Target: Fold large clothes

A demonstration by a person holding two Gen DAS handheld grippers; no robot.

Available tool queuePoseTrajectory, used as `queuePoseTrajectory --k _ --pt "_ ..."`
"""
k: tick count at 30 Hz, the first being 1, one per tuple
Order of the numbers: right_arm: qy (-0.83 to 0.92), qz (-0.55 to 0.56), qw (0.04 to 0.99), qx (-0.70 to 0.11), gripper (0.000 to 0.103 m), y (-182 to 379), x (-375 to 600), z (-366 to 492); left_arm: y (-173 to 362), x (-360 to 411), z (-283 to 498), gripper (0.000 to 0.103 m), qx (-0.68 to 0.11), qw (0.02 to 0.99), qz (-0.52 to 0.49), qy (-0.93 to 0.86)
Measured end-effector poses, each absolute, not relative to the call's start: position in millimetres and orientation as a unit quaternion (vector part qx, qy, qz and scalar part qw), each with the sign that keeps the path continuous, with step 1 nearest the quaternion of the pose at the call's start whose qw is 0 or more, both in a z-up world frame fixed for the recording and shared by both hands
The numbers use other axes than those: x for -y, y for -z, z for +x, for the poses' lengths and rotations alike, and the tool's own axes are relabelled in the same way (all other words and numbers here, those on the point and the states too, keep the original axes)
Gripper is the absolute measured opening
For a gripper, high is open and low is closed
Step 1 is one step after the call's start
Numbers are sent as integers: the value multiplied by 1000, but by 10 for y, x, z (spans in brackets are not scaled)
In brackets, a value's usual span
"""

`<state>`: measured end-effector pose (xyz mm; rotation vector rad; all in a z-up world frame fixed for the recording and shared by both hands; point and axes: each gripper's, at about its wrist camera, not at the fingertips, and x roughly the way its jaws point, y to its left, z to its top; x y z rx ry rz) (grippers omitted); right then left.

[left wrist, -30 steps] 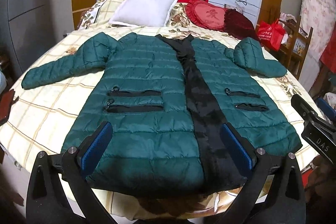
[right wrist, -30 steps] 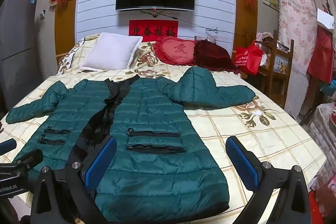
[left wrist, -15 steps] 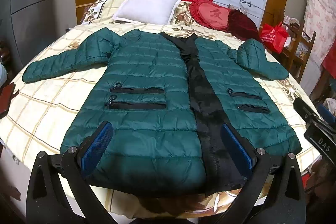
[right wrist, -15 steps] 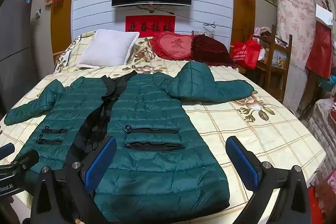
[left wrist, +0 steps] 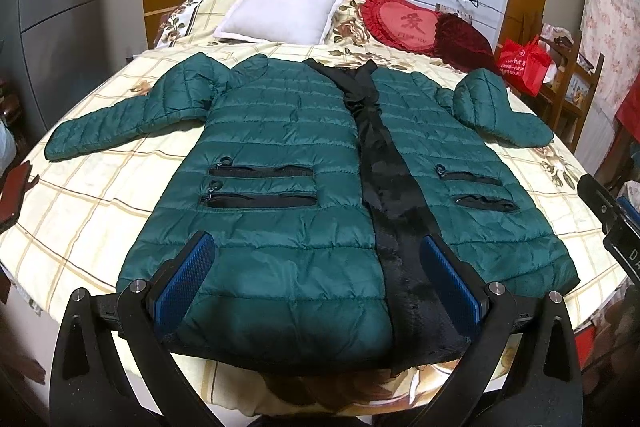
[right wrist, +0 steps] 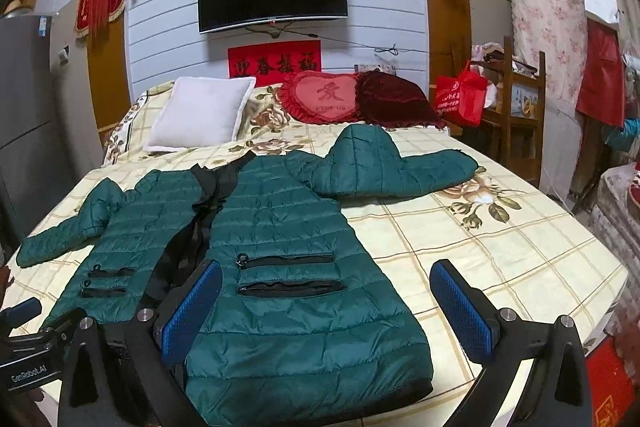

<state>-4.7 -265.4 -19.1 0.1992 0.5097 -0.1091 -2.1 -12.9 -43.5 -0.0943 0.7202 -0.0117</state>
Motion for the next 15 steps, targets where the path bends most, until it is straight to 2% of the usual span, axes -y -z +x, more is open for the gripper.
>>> queuePoseTrajectory --k 15 --pt "65 67 961 -260 103 224 2557 -6 470 53 38 103 -362 930 -53 7"
